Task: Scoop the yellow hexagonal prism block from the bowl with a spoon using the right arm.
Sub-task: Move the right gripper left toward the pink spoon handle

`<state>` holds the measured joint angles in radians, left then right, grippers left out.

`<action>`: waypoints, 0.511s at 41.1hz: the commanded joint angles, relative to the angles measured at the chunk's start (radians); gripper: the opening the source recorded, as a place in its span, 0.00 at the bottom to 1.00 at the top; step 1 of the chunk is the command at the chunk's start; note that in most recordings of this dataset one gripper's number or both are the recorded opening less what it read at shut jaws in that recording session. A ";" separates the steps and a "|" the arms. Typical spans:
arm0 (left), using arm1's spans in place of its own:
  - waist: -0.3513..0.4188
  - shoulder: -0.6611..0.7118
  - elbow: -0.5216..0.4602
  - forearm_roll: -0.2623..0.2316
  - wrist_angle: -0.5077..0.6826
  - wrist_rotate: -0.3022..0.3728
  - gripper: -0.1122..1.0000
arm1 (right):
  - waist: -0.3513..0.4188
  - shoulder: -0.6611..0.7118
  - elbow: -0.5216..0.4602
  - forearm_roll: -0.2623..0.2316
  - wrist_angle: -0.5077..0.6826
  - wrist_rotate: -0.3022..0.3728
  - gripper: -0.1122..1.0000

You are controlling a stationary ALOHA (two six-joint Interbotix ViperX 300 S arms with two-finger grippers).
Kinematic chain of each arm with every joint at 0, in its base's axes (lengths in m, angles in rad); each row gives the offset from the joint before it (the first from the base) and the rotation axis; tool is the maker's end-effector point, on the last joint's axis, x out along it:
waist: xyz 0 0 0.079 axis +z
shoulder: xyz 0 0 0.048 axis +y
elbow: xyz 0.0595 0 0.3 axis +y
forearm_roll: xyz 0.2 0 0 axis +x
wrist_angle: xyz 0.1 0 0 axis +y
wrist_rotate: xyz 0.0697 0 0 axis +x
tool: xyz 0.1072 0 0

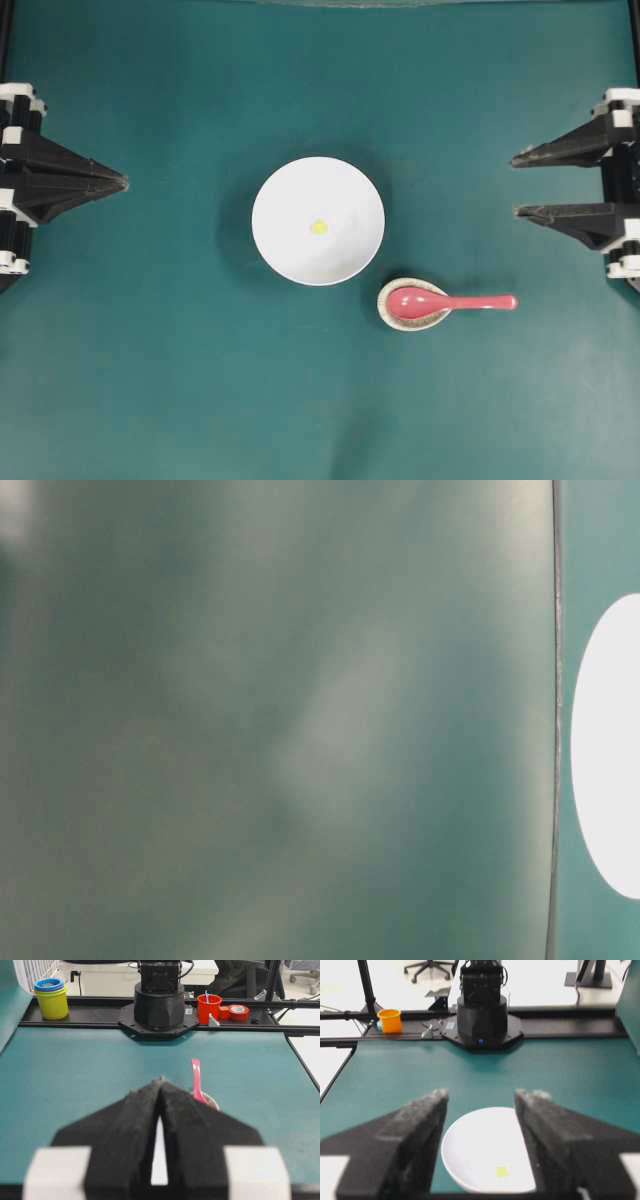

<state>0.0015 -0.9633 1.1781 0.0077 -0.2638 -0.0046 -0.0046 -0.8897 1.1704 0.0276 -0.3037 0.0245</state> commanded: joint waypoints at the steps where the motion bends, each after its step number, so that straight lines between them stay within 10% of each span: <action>1: 0.002 0.008 -0.028 0.003 -0.006 0.000 0.10 | 0.003 0.032 -0.005 0.014 -0.011 0.005 0.65; 21: 0.002 0.000 -0.026 0.003 -0.006 0.002 0.10 | 0.112 0.368 0.120 0.115 -0.407 0.011 0.65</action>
<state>0.0015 -0.9664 1.1781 0.0092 -0.2638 -0.0046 0.0828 -0.5722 1.2870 0.1212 -0.6320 0.0383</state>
